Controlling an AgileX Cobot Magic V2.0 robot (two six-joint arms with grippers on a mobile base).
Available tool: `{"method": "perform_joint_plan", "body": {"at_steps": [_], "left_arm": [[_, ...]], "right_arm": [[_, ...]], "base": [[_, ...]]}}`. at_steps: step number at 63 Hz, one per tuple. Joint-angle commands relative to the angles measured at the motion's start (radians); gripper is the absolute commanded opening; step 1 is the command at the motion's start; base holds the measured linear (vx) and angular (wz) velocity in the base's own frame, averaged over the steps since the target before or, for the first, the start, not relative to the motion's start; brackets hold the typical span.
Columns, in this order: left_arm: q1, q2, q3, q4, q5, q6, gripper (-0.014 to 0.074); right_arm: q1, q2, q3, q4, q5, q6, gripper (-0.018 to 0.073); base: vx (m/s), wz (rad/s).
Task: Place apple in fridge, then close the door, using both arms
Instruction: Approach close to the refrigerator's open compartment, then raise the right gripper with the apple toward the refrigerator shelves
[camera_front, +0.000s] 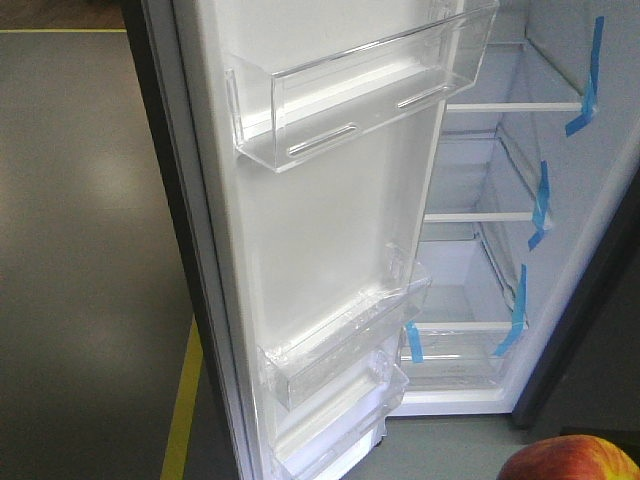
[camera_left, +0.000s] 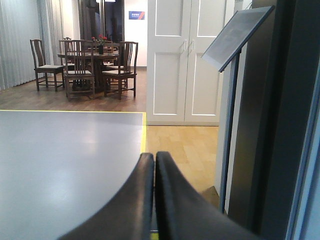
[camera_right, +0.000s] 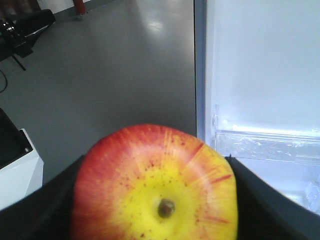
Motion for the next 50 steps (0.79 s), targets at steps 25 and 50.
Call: {"method": "perform_joint_plan", "body": {"at_steps": [25,50], "left_arm": [[-0.007,-0.015,0.021,-0.002,-0.073,-0.005,-0.0006],[-0.007,-0.015,0.021,-0.002,-0.073,-0.005,-0.0006]], "right_arm": [[0.001,0.009,-0.027,0.047,-0.055,-0.005,0.0363],[0.001,0.009,-0.027,0.047,-0.055,-0.005,0.0363]], "base": [[0.05,0.02],[0.05,0.01]]}}
